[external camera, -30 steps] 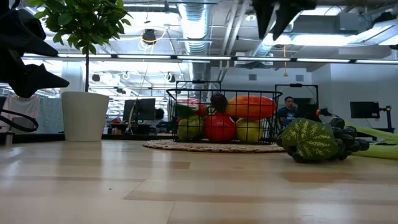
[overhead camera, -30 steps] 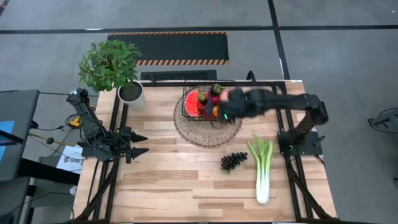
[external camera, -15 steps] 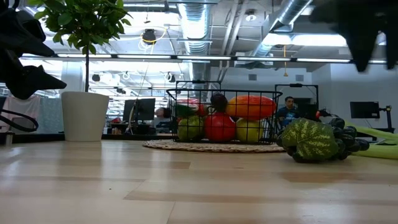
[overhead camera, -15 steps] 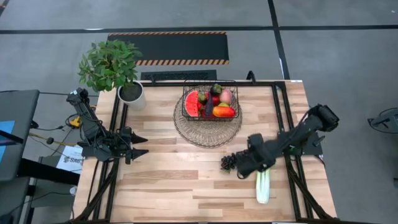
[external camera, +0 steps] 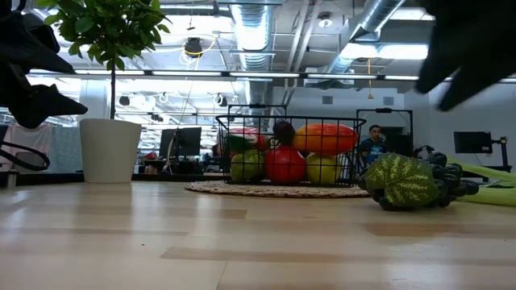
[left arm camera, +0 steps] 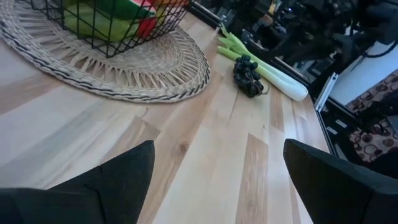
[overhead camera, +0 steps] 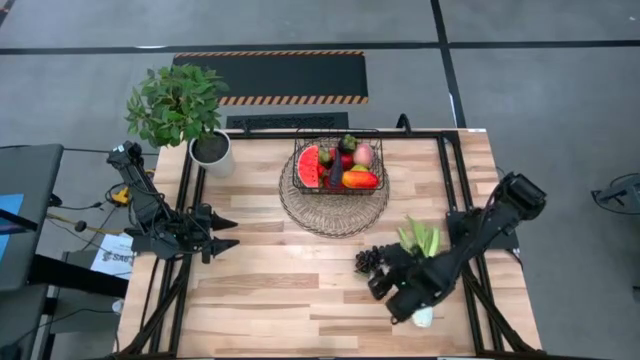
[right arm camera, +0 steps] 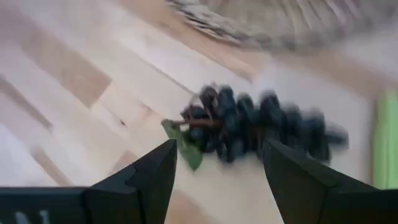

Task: Build produce basket
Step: Put the purple grapes into the black wire basket

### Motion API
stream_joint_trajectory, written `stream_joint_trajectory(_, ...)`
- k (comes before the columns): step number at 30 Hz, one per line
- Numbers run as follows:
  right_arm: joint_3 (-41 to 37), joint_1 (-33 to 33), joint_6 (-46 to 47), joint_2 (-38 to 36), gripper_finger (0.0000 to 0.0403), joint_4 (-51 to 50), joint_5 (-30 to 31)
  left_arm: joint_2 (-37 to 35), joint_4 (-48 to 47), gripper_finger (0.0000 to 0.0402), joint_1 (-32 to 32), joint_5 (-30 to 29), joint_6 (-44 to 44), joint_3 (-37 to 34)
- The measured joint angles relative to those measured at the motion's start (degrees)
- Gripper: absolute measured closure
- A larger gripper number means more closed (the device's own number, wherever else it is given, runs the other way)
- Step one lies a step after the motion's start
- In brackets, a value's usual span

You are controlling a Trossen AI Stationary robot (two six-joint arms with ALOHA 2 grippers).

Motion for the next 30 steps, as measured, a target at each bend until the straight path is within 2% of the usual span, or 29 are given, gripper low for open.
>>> stream_joint_trajectory(5,-0.17,-4.91,-27.24,0.13,0.0148,6.54,-1.26,0.0,0.06,0.006,-0.02,-0.04,-0.35,-0.01)
stream_joint_trajectory(10,-0.17,-9.8,-53.83,0.15,0.0148,9.93,-9.67,-0.01,0.07,0.006,-0.01,-0.04,-0.5,-0.01)
stream_joint_trajectory(12,-0.17,-11.12,-60.49,0.15,0.0148,10.32,-12.01,0.0,0.08,0.006,-0.02,-0.04,-1.15,-0.01)
stream_joint_trajectory(15,-0.17,-12.68,-64.17,0.15,0.0148,8.89,-14.65,0.0,0.06,0.006,-0.02,-0.04,-1.3,0.01)
stream_joint_trajectory(23,-2.11,-14.3,-65.37,0.15,0.0148,7.82,-22.45,-0.01,-0.03,0.006,-0.02,-0.44,-0.26,-0.01)
stream_joint_trajectory(30,-6.02,-14.14,-64.73,0.15,0.0138,11.23,-23.95,0.0,-0.03,0.006,-0.02,-0.44,0.17,0.0)
